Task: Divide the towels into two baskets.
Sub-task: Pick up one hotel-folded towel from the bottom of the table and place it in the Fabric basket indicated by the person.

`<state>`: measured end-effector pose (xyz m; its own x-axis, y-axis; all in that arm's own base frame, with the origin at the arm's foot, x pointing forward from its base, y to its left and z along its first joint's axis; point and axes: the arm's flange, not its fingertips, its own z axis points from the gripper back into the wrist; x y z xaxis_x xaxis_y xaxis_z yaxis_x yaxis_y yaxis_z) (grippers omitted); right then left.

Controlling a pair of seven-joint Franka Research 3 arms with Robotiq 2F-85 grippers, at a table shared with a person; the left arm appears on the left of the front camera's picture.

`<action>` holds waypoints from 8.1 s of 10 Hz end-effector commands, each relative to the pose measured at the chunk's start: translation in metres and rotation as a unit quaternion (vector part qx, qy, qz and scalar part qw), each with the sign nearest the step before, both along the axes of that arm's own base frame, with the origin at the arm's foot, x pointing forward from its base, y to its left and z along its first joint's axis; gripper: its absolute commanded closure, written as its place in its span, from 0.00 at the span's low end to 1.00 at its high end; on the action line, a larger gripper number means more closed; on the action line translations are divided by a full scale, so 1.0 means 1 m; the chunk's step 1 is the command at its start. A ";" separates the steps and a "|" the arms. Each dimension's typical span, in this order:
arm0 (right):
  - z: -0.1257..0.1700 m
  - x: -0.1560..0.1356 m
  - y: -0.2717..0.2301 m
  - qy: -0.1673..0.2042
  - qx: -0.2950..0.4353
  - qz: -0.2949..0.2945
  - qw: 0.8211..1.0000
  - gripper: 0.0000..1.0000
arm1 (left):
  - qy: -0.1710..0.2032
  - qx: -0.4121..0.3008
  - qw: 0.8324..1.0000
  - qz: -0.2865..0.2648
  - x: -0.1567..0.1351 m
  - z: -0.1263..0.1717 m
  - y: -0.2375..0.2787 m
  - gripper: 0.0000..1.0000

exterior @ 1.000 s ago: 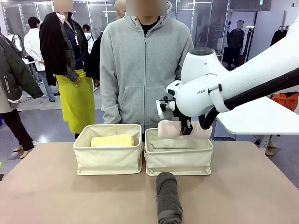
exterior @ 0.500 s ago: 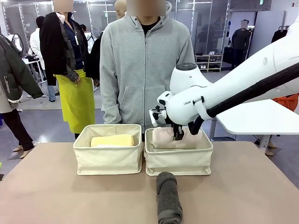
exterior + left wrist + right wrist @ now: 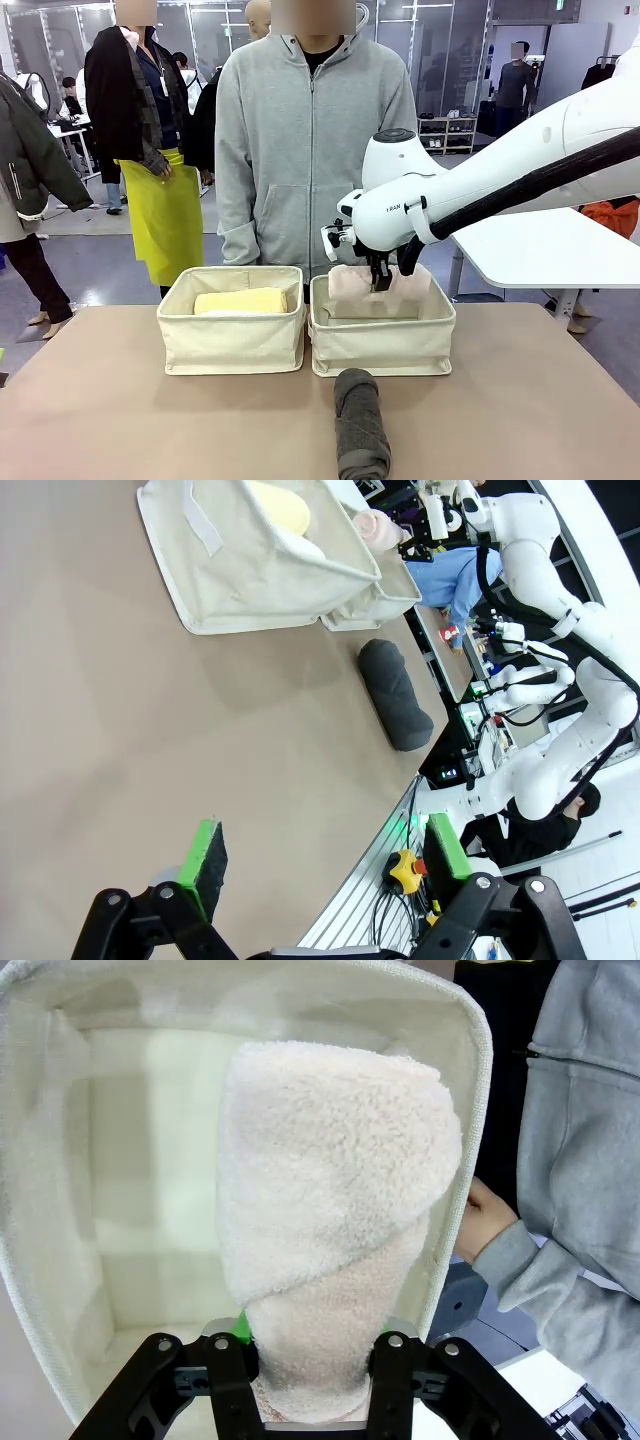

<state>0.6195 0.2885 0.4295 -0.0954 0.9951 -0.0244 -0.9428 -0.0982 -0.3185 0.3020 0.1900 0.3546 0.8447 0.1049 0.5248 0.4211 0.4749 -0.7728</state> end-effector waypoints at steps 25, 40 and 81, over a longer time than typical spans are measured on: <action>0.054 -0.110 -0.054 0.172 0.029 -0.067 0.982 0.00 | -0.002 -0.004 1.000 -0.004 -0.006 0.003 0.001 0.00; 0.002 -0.285 -0.527 0.418 0.559 -0.450 0.558 0.00 | -0.002 -0.004 1.000 -0.004 -0.006 0.003 0.001 0.00; -0.119 -0.241 -0.011 0.253 0.337 -0.604 0.677 0.00 | -0.002 -0.004 1.000 -0.004 -0.006 0.003 0.001 0.00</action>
<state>0.3797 0.2644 0.3128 0.9710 0.1228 0.2051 -0.2145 0.8264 0.5207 0.3012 0.1900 0.3543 0.8452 0.1062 0.5237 0.4195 0.4753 -0.7734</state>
